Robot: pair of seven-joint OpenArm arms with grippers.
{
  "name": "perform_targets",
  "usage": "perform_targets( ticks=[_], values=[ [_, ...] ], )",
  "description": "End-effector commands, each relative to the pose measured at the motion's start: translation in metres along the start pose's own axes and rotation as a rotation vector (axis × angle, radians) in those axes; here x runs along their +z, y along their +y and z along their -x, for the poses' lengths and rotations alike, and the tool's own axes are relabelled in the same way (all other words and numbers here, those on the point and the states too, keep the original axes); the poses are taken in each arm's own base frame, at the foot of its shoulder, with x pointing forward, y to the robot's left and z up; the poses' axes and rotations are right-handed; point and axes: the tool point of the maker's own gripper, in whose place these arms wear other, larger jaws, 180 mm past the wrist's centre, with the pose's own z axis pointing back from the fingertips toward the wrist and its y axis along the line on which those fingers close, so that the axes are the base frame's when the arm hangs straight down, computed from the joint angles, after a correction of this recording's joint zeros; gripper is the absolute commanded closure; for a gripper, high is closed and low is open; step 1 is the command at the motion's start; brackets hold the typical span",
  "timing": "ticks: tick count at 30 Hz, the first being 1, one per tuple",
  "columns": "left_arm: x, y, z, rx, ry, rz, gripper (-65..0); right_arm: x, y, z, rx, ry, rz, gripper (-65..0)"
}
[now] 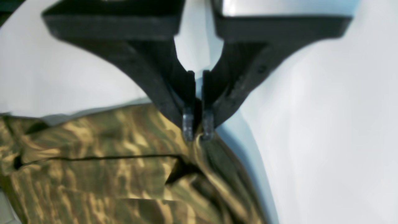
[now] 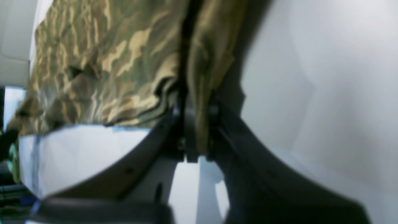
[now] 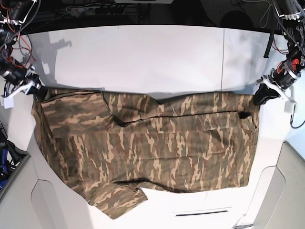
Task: Fold the T-shirt properly
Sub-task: 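Drag the folded shirt with both grippers and release it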
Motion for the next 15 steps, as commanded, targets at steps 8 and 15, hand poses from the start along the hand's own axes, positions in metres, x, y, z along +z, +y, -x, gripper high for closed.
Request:
perform_targets(
  ticks=[8,15],
  values=[
    [0.026,-0.019,0.011,-0.096,0.028,0.022,0.0,0.052,-0.009,0.013,0.065,-0.021,0.068,0.0],
    [0.039,-0.031,0.031,-0.117,0.081,0.039,0.0,0.084,-0.016,0.034,0.058,0.006,0.105,0.0]
  ],
)
